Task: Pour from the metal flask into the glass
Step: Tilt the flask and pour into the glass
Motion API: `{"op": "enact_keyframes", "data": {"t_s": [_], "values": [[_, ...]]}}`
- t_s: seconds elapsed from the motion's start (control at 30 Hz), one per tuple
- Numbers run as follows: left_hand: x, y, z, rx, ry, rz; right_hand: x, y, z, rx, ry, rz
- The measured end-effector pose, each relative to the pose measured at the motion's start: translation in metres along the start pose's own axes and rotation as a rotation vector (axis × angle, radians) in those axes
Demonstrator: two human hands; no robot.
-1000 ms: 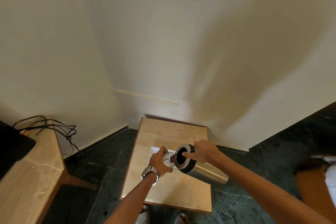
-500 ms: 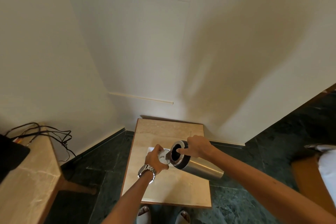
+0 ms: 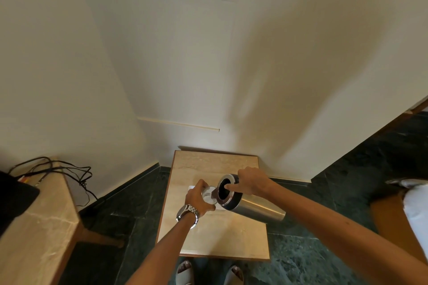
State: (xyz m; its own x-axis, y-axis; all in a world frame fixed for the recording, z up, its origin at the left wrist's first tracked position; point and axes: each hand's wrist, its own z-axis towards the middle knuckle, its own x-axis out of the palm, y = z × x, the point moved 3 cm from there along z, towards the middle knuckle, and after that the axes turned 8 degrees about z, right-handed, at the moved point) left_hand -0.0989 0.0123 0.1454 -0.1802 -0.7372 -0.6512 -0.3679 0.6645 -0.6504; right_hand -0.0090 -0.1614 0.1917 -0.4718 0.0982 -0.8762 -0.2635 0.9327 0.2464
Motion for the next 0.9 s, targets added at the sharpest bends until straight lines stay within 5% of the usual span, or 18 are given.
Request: {"op": "enact_keyframes", "data": {"t_s": [0.9], "values": [[0.004, 0.008, -0.011, -0.02, -0.009, -0.013, 0.005, 0.014, -0.01, 0.015, -0.005, -0.028]]}}
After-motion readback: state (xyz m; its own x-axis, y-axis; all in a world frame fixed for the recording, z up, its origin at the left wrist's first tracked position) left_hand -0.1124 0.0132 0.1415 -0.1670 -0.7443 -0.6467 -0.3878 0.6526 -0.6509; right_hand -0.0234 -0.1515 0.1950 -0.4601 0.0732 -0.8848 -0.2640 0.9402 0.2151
